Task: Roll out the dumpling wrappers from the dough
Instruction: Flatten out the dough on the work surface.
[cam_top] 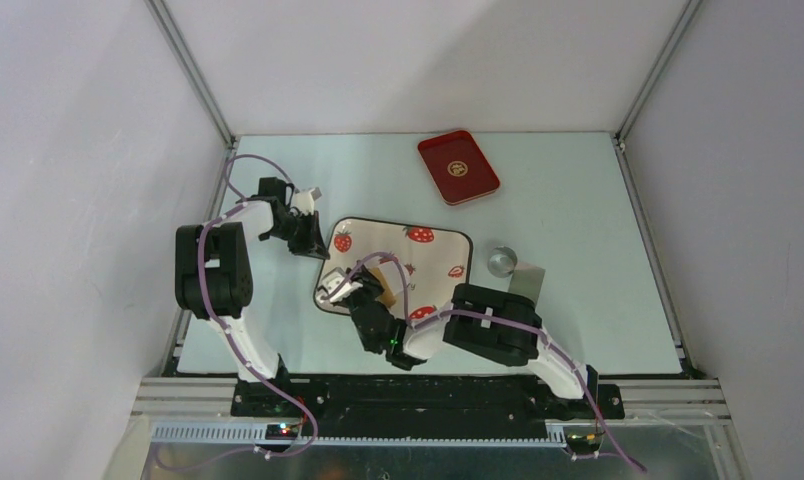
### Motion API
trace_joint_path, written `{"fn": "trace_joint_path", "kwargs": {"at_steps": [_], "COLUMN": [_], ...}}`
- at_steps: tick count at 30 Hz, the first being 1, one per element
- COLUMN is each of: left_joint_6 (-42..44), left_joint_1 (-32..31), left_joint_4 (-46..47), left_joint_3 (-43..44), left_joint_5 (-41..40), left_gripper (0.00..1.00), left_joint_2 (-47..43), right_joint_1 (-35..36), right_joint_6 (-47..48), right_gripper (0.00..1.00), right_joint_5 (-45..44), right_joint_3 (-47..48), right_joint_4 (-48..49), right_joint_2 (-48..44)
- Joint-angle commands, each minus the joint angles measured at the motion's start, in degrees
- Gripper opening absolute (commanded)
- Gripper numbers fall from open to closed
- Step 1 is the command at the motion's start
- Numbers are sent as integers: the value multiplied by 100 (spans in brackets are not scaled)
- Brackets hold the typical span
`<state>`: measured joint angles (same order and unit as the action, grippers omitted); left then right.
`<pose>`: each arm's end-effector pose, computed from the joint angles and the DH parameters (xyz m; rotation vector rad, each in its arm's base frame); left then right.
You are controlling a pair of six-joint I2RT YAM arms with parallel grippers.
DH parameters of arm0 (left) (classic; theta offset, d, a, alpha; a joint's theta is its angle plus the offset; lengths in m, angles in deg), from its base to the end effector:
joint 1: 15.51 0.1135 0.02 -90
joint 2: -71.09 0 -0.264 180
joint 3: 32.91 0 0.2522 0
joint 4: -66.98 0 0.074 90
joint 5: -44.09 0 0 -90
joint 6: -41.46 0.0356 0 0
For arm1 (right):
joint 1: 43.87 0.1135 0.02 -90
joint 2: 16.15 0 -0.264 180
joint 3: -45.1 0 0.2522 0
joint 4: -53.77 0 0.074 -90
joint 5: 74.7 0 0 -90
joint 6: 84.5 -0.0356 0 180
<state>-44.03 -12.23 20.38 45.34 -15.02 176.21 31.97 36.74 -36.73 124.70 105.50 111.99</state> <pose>0.3441 0.0014 0.1541 0.1389 2.7297 -0.7259 0.1363 0.4254 0.1375 -0.6797 1.3785 -0.0688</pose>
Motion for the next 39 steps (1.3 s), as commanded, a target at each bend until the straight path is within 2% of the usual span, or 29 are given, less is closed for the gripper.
{"fn": "trace_joint_path", "kwargs": {"at_steps": [1,7,25,39], "left_joint_6": [-7,-12,-56,-110], "left_joint_1": [63,65,66,66], "left_joint_4": [-42,-37,-33,46], "left_joint_3": [55,55,38,-7], "left_joint_5": [244,229,266,290], "left_gripper": [0,0,0,0], "left_joint_2": [-282,-257,-296,-329], "right_joint_1": [-353,-467,-781,-219], "right_joint_6": [-248,16,-712,-491], "right_gripper": [0,0,0,0], "right_joint_5": [-513,-678,-733,-581], "right_joint_3": [-304,-346,-446,253], "right_joint_4": [-348,42,-872,-800], "right_joint_2": [43,144,-59,381]}}
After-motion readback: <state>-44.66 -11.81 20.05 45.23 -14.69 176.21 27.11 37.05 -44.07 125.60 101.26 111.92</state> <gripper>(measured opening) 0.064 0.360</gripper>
